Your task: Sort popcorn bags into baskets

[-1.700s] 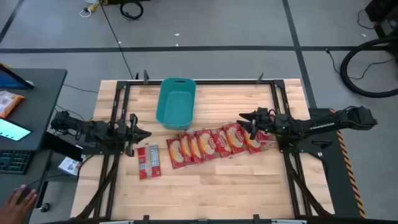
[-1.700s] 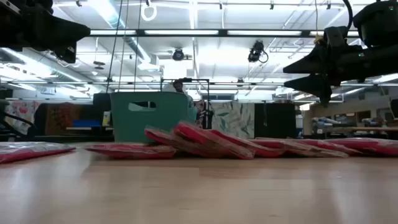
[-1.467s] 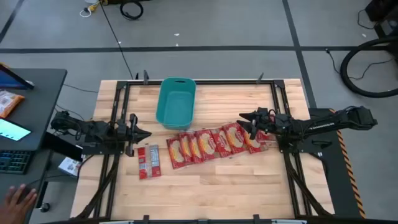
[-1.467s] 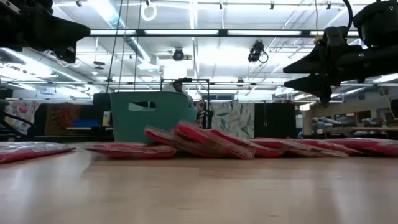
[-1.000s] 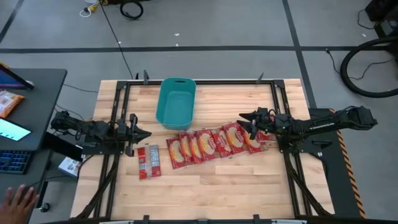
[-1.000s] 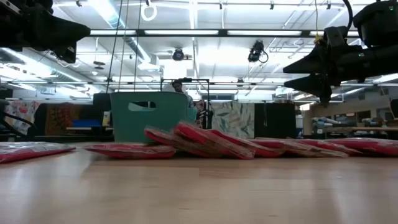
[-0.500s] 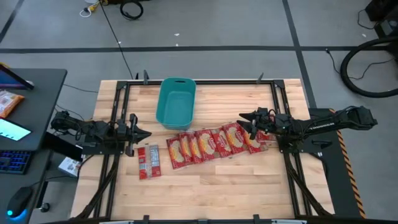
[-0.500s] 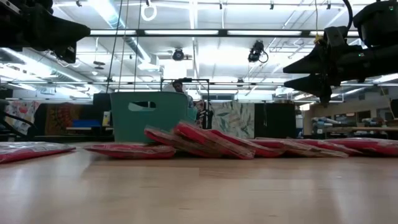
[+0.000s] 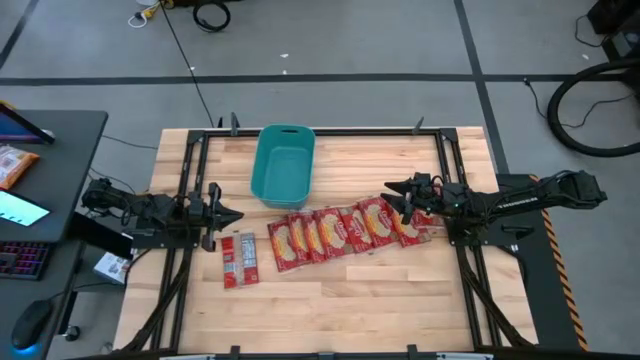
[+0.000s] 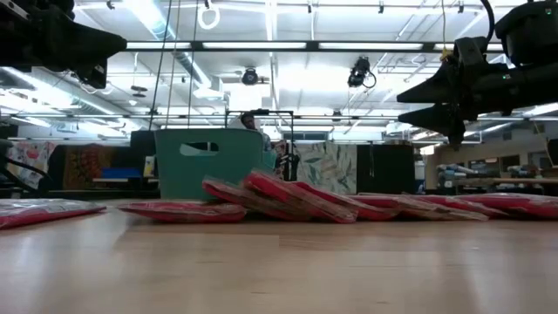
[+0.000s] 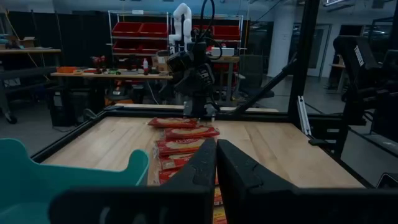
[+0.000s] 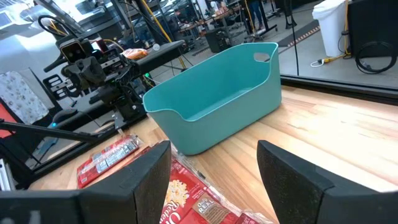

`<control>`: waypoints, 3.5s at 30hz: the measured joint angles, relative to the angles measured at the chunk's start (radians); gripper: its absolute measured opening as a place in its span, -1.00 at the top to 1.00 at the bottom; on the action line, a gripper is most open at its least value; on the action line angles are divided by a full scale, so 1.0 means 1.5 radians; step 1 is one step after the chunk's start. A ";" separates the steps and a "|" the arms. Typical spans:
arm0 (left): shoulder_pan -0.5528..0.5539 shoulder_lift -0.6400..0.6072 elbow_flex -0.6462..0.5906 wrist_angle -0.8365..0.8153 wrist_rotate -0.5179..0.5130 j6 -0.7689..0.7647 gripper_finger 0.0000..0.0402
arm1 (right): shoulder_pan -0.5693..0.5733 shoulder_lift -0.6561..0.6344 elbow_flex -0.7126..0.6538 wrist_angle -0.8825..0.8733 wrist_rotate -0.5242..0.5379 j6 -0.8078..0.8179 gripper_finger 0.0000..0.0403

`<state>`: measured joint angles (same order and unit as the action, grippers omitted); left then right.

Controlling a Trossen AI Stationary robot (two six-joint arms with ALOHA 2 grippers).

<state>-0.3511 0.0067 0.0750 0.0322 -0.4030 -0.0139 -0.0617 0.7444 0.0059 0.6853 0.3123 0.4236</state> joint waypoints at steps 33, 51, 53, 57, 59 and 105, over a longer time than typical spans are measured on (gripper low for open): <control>0.000 0.000 0.000 0.035 0.000 0.000 0.90 | 0.000 0.000 0.000 0.003 0.000 -0.003 -0.20; 0.000 0.000 0.000 0.065 0.000 -0.001 0.90 | -0.009 0.000 0.000 0.111 0.090 -0.119 -0.20; 0.000 0.000 0.000 0.066 0.000 -0.003 0.90 | -0.009 0.001 0.000 0.109 0.077 -0.122 -0.20; 0.001 0.000 0.000 0.076 -0.008 -0.036 0.90 | -0.009 0.001 0.000 0.108 0.075 -0.103 -0.20; 0.001 0.004 0.001 0.102 -0.015 -0.066 0.90 | -0.010 0.001 0.000 0.115 0.072 -0.074 -0.20; -0.031 0.894 0.446 -0.232 -0.013 -0.090 0.19 | 0.114 0.247 0.326 -0.092 -0.027 -0.269 -0.20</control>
<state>-0.3981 1.3477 0.7441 -0.3154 -0.4219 -0.1491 0.1093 1.1145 0.4942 0.5467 0.2722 0.0196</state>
